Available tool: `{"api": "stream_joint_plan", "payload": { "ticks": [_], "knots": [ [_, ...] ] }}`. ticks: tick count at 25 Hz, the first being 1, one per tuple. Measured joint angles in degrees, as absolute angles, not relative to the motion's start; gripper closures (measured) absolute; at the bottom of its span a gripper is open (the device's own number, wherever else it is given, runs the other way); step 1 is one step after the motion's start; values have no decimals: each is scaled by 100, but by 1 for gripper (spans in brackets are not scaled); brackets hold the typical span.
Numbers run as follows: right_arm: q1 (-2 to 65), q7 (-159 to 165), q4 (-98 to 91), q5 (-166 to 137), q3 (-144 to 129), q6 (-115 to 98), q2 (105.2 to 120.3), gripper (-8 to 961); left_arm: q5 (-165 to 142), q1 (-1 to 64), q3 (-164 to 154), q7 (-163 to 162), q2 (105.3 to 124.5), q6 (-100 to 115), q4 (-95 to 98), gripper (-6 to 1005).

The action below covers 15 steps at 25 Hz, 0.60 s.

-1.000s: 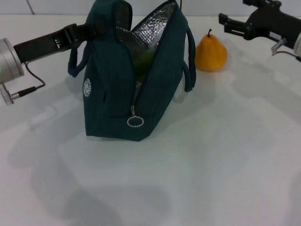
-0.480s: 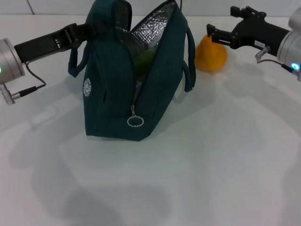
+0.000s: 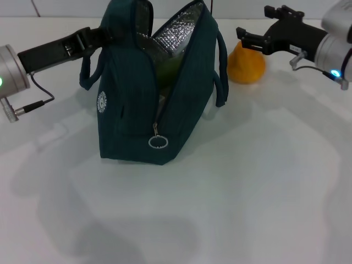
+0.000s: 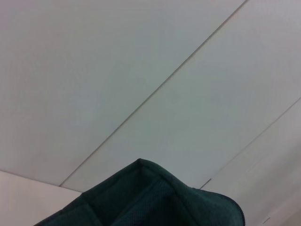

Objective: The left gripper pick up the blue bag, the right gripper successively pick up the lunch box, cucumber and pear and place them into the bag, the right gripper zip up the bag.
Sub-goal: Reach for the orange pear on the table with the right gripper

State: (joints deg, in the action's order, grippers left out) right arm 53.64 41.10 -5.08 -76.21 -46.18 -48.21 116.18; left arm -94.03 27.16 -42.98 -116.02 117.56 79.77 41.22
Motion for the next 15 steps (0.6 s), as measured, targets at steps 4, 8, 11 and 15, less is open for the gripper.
{"api": "stream_joint_plan", "payload": {
  "ticks": [4, 8, 11, 15],
  "knots": [
    [5500, 3953, -355, -7606, -4611, -4794, 11619, 99, -9381, 2716, -4298, -11602, 11760, 7977, 4092, 933],
    [5568, 3929, -282, -7596, -4613, -4795, 11619, 98, -9367, 2716, -4297, -11602, 11760, 7973, 4071, 933],
    [5590, 3832, -190, -7530, -4614, -4790, 11618, 98, -9366, 2719, -4298, -11605, 11760, 7971, 4069, 933],
    [5592, 3698, -91, -7479, -4614, -4746, 11619, 98, -9365, 2746, -4298, -11618, 11766, 7955, 4069, 933]
  ]
}}
